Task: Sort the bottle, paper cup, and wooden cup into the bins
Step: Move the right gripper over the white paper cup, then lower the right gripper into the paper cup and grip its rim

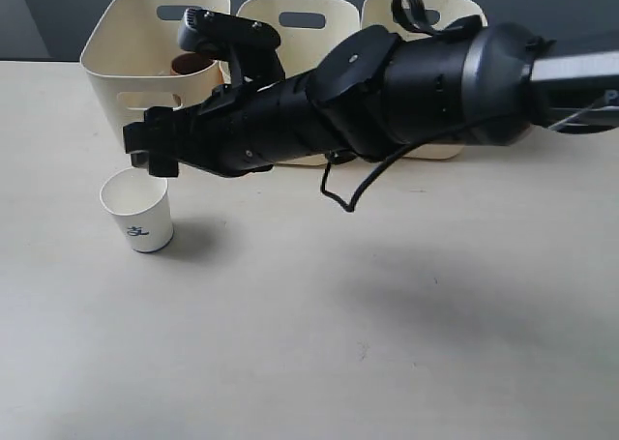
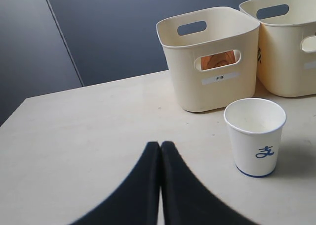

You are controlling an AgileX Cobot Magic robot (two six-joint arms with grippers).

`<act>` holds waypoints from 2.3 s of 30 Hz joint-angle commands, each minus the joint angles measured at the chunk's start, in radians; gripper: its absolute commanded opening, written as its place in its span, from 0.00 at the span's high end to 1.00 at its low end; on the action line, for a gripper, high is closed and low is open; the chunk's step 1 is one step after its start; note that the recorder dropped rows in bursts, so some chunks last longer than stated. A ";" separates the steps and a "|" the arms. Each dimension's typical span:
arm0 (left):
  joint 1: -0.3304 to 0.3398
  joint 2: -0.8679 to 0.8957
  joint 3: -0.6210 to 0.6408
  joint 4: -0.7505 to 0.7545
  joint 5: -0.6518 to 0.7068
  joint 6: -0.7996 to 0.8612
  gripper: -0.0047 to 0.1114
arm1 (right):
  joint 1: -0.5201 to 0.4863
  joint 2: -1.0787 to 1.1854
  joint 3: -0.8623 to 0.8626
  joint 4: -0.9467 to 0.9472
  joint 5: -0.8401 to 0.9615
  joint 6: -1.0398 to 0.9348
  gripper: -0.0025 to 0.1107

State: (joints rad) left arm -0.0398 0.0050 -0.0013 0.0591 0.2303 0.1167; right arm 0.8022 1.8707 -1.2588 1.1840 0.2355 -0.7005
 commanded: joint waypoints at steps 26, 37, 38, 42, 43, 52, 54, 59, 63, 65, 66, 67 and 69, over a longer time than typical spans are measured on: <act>-0.003 -0.005 0.001 0.007 -0.004 -0.002 0.96 | 0.025 0.234 -0.163 0.084 0.016 0.005 0.32; -0.003 -0.005 0.001 0.007 -0.004 -0.002 0.96 | 0.025 0.234 -0.163 0.084 -0.026 0.005 0.32; -0.003 -0.005 0.001 0.007 -0.004 -0.002 0.96 | 0.025 0.234 -0.163 0.084 -0.029 0.005 0.32; -0.003 -0.005 0.001 0.007 -0.004 -0.002 0.96 | 0.025 0.234 -0.163 0.086 -0.031 0.005 0.32; -0.003 -0.005 0.001 0.007 -0.004 -0.002 0.96 | 0.025 0.234 -0.163 0.086 -0.033 0.005 0.32; -0.003 -0.005 0.001 0.007 -0.004 -0.002 0.96 | 0.025 0.234 -0.163 0.086 -0.057 0.005 0.32; -0.003 -0.005 0.001 0.007 -0.004 -0.002 0.96 | 0.025 0.234 -0.163 0.086 -0.057 0.005 0.32; -0.003 -0.005 0.001 0.007 -0.004 -0.002 0.96 | 0.025 0.234 -0.163 0.086 -0.057 0.005 0.32; -0.003 -0.005 0.001 0.007 -0.006 -0.002 0.96 | 0.025 0.238 -0.163 0.086 -0.060 0.005 0.32; -0.003 -0.005 0.001 0.007 -0.006 -0.002 0.96 | 0.025 0.245 -0.163 0.086 -0.065 0.005 0.32; -0.003 -0.005 0.001 0.007 -0.006 -0.002 0.96 | 0.025 0.250 -0.163 0.086 -0.066 0.005 0.32; -0.003 -0.005 0.001 0.007 -0.006 -0.002 0.96 | 0.025 0.254 -0.163 0.086 -0.069 0.005 0.32; -0.003 -0.005 0.001 0.007 -0.006 -0.002 0.96 | 0.025 0.268 -0.170 0.086 -0.067 0.005 0.32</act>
State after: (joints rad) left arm -0.0398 0.0050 -0.0013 0.0591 0.2303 0.1167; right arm 0.8290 2.1240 -1.4158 1.2700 0.1784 -0.6918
